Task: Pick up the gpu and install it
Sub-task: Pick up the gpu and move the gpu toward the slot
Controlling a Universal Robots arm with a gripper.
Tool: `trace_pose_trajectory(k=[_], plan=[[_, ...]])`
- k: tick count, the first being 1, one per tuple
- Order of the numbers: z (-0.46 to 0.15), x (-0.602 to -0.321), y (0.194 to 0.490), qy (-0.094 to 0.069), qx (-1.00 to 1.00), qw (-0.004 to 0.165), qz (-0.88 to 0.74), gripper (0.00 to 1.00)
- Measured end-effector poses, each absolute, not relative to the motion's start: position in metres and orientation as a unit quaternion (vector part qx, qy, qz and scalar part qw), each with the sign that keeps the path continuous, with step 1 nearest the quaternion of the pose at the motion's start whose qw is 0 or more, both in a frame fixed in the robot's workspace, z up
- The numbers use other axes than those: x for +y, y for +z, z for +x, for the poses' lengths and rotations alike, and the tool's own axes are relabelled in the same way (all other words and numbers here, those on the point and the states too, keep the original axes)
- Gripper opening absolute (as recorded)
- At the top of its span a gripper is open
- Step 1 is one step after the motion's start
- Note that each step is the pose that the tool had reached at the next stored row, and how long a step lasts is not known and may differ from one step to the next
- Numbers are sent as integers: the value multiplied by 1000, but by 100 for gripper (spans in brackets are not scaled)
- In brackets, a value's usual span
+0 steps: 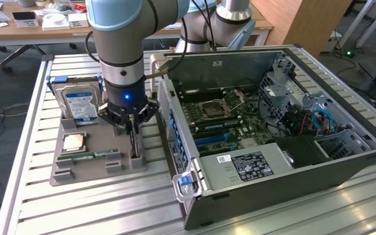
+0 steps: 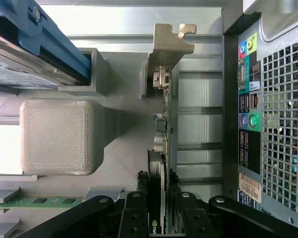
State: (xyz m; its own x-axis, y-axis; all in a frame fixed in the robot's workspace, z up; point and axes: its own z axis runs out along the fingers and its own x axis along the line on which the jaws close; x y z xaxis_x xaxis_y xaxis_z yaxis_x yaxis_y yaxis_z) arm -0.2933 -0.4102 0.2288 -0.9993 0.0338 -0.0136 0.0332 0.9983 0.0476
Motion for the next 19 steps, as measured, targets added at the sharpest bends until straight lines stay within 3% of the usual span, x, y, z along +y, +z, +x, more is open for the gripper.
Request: trace_pose_trajectory(k=[19], plan=[[-293,-410,243,24,1000,7,17,26]])
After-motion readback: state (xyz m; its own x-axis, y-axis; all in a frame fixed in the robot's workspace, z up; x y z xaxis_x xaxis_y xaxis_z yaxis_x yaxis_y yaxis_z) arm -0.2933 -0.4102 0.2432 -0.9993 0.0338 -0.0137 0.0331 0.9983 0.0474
